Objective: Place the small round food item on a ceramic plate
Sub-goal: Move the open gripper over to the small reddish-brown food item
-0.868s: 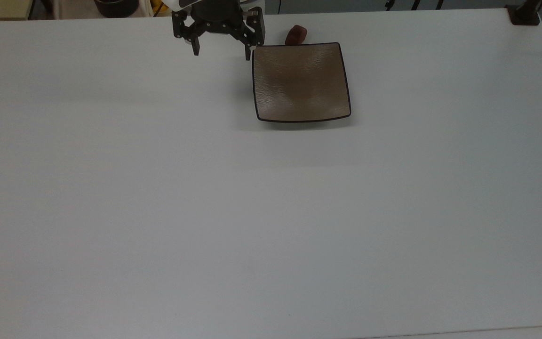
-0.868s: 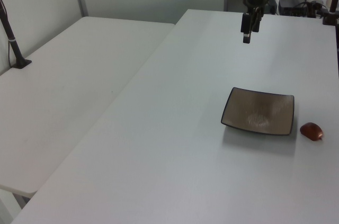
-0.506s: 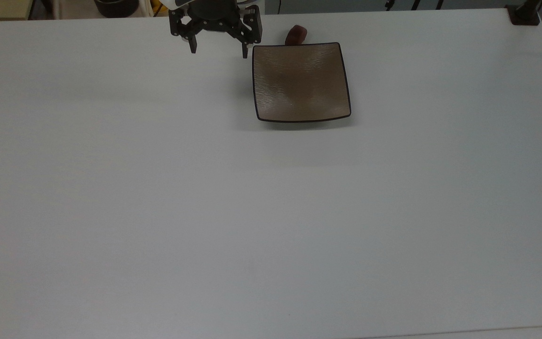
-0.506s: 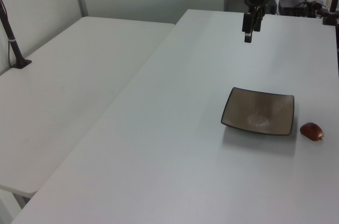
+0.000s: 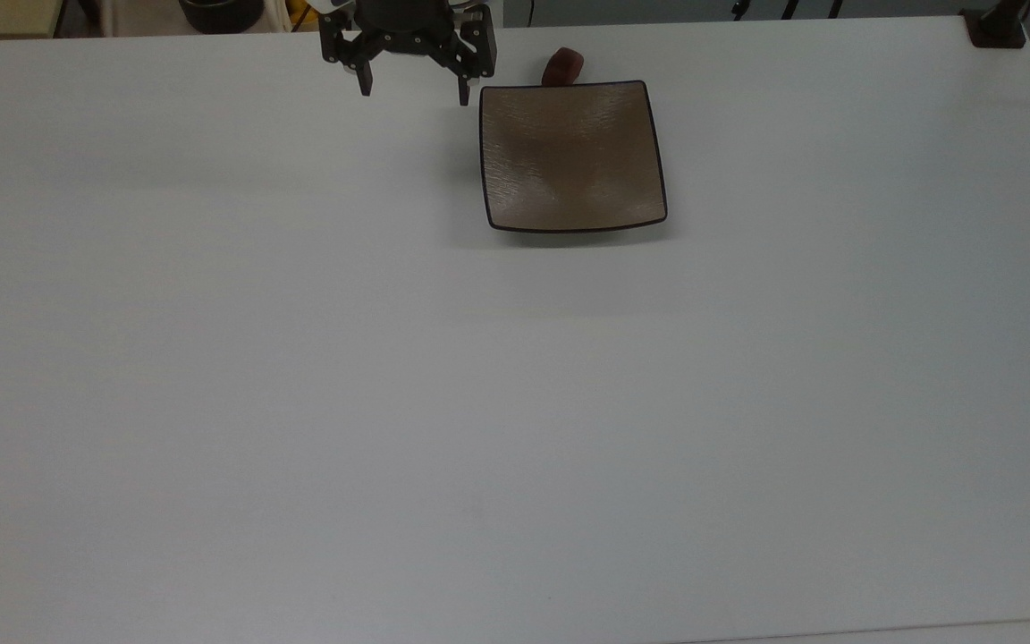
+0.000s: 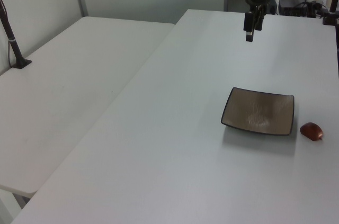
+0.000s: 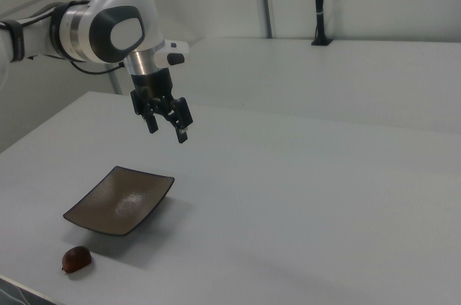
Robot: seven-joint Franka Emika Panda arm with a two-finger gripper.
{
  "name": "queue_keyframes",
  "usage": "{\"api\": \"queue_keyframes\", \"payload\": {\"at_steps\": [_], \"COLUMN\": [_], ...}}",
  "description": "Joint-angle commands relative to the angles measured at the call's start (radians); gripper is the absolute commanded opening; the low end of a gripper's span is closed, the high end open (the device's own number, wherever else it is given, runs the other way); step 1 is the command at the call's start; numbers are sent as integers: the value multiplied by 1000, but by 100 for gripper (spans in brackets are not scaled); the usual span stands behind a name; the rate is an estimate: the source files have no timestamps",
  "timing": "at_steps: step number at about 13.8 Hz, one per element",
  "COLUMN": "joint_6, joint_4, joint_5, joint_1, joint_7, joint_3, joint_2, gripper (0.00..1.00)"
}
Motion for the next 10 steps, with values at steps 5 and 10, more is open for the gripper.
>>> {"api": "queue_keyframes", "payload": {"at_steps": [5, 10], "joint_6": [-2, 8], "joint_4": [-289, -436], "joint_5": [15, 102], "joint_1": [63, 155], "joint_7": [35, 93], "joint_3": [12, 15], "joint_2": [-228, -274], "gripper": [100, 100]}}
